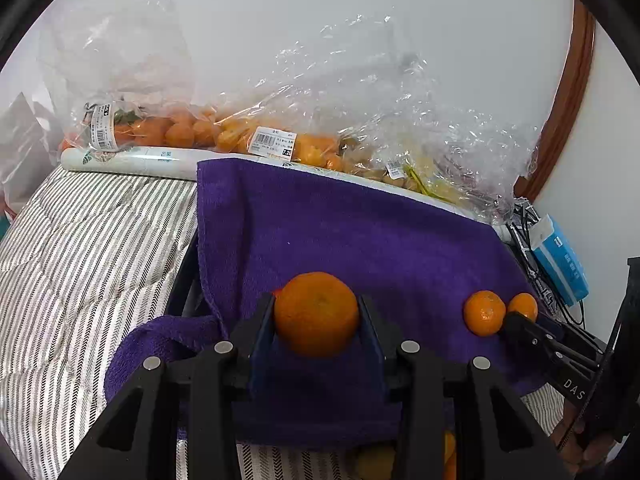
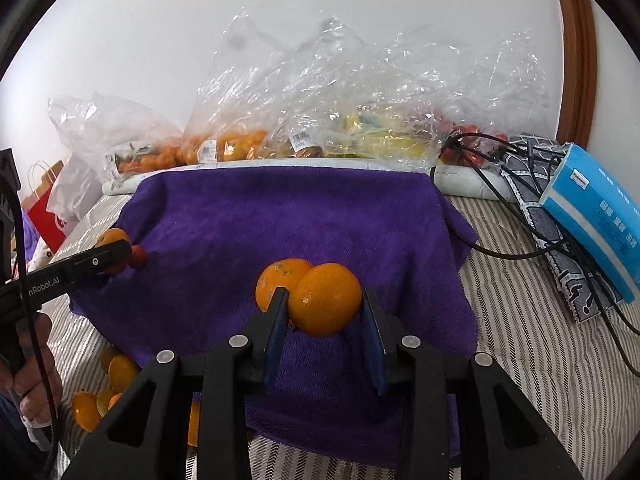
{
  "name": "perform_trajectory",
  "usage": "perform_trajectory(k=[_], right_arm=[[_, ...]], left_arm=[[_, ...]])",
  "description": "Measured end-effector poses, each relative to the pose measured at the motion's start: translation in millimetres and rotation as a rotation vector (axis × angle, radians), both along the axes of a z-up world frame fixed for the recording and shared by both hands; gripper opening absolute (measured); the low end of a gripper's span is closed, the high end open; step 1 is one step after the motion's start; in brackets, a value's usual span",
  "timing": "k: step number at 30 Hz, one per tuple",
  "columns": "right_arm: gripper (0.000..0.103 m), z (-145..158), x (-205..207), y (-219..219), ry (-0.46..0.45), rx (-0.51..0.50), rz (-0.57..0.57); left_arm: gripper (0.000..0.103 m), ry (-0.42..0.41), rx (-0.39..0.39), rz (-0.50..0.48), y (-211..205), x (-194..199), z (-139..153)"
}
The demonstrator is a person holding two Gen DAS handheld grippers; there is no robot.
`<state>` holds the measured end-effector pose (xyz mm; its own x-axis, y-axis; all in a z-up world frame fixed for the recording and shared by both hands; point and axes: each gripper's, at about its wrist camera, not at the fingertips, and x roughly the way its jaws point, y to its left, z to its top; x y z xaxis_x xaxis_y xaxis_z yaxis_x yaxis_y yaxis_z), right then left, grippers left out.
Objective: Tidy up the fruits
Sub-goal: 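Lower and release the orange onto the towel with the right tool while the left tool holds its orange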
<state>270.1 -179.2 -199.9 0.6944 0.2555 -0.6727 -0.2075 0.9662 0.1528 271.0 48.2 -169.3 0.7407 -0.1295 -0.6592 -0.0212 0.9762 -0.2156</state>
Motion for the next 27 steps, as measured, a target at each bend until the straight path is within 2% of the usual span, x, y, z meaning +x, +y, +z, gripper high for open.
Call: perform_trajectory(k=[27], right_arm=[[0.038, 2.4, -2.8, 0.4, -0.022, -0.012, 0.000]], left_arm=[[0.039, 0.049, 0.016, -0.025, -4.6, 4.5, -10.9]])
